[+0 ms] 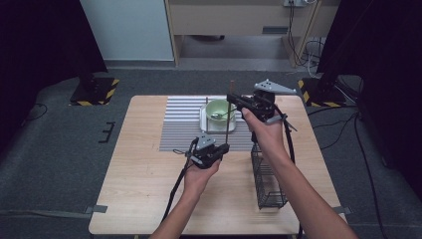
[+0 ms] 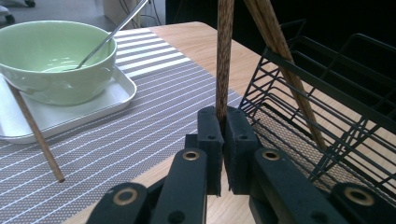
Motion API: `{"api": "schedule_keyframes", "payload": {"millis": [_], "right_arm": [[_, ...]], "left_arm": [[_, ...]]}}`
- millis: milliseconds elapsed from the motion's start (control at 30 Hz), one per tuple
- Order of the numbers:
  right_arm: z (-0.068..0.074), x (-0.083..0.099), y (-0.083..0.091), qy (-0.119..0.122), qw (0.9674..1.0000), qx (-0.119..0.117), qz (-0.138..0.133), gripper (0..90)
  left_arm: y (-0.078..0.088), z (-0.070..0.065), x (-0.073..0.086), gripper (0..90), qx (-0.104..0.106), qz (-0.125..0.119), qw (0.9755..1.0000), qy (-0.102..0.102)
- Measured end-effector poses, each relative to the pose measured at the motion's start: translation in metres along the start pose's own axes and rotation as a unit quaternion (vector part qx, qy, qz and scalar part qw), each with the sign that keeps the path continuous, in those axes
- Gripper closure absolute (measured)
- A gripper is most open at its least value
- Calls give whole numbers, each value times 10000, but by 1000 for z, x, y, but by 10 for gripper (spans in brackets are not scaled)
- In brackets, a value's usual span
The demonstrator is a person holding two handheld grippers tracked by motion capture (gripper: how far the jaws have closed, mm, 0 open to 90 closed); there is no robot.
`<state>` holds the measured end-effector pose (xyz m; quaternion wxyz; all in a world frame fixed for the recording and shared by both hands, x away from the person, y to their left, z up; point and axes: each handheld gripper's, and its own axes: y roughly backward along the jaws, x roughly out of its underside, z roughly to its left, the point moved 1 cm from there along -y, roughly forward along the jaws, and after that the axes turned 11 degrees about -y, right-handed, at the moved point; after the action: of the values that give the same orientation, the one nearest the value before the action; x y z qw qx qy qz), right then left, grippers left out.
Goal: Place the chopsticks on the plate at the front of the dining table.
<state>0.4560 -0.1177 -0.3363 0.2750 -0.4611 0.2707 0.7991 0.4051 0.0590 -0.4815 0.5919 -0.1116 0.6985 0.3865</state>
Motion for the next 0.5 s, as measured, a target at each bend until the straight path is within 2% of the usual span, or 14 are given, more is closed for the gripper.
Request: {"api": "schedule_keyframes", "payload": {"millis": [67, 200, 300, 500], "right_arm": [[0, 0, 0, 17, 10000, -7, 10, 832], [-2, 1, 0, 50, 10000, -19, 75, 707], [-5, 3, 3, 137, 9998, -17, 165, 672], [-21, 7, 17, 296, 9990, 221, 232, 609]], "left_arm": [[1, 1, 0, 860, -23, -4, 10000, 8], [3, 5, 1, 861, -84, 13, 10000, 34], [6, 9, 2, 861, -163, 17, 9998, 96], [13, 21, 7, 861, -353, 14, 9991, 232]]}}
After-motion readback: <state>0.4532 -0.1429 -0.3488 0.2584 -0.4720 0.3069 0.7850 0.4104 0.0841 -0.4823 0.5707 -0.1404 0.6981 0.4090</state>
